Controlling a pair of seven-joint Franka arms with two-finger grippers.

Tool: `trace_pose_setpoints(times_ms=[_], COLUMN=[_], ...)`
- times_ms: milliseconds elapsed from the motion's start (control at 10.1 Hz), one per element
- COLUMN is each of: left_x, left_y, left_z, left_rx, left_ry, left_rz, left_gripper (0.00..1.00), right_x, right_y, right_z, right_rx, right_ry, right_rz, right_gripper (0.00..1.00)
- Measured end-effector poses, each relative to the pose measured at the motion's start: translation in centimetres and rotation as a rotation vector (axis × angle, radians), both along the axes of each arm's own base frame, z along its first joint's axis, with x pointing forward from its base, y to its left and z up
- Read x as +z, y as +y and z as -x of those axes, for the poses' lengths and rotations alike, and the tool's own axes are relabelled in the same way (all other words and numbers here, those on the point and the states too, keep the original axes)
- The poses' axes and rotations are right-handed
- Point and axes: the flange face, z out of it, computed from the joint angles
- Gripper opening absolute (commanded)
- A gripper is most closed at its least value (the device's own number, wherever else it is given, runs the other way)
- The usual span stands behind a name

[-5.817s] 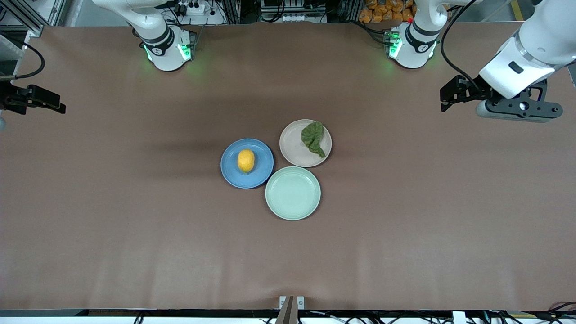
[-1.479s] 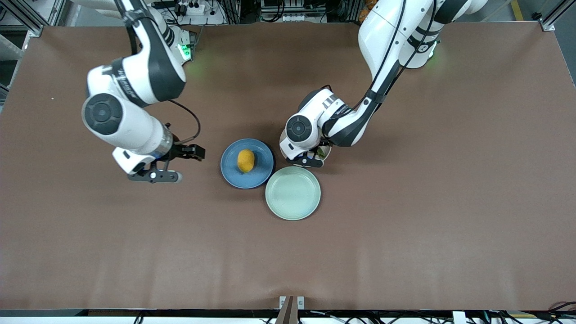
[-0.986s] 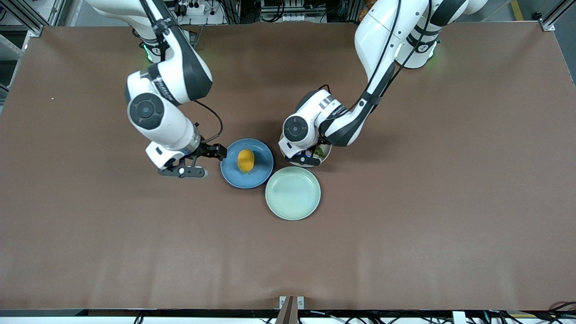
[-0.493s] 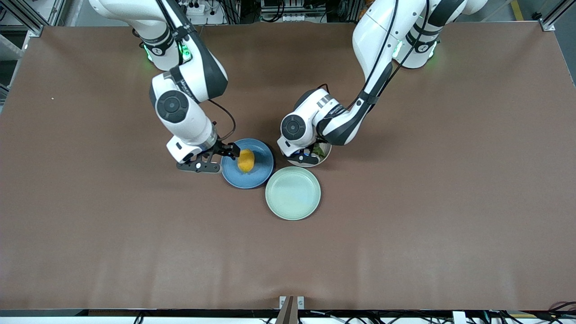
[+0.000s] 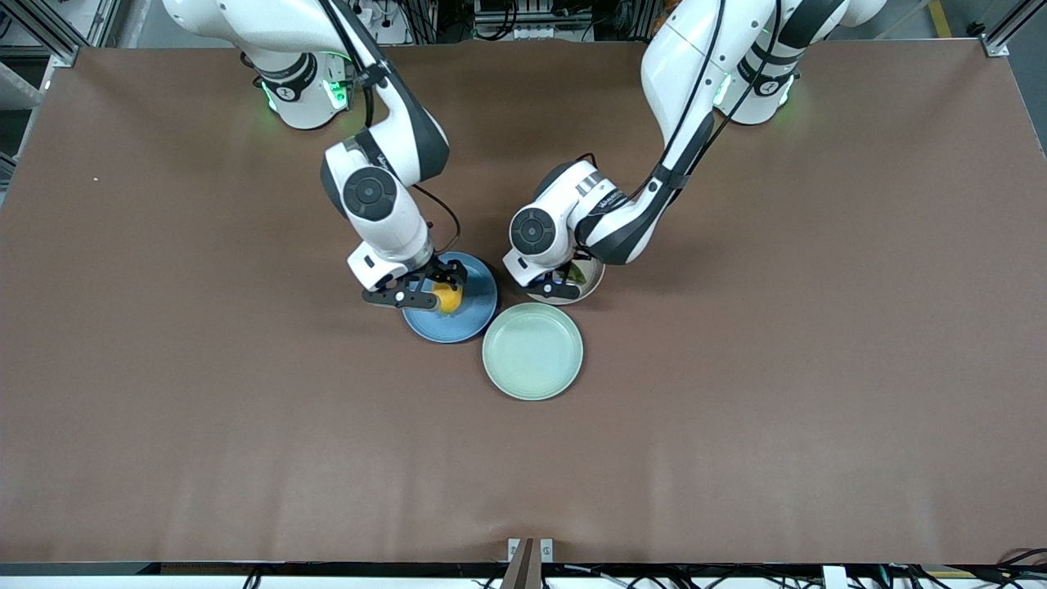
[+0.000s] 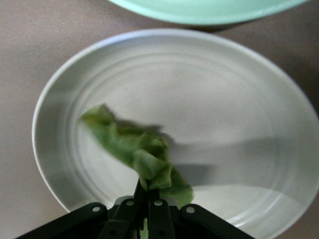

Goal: Pick lemon and lettuce from blue and beige plates
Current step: 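Grasp the lettuce with the left gripper while the right gripper grasps the lemon, then carry the lettuce away from the beige plate with the left gripper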

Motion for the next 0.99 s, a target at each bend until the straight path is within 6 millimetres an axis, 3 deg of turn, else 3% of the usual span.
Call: trace_pose_setpoints(times_ms=[493, 986], left_x=[6.6, 12.7], left_y=[0.8, 7.0], left_z=[-2.8, -8.2], left_rx=[0.056, 0.235], left_ry=[-0.08, -0.136], left_rz=[0.051, 0.05], left_gripper=[0.0, 0.0], right_x=[-3.1, -7.8], right_y=[0.8, 2.4], right_z=[1.2, 3.0], right_rx=[-0.016, -0.038], right_ry=[-0.028, -0.042], right_rz=[-0.001, 0.013], right_gripper=[1.0, 1.0])
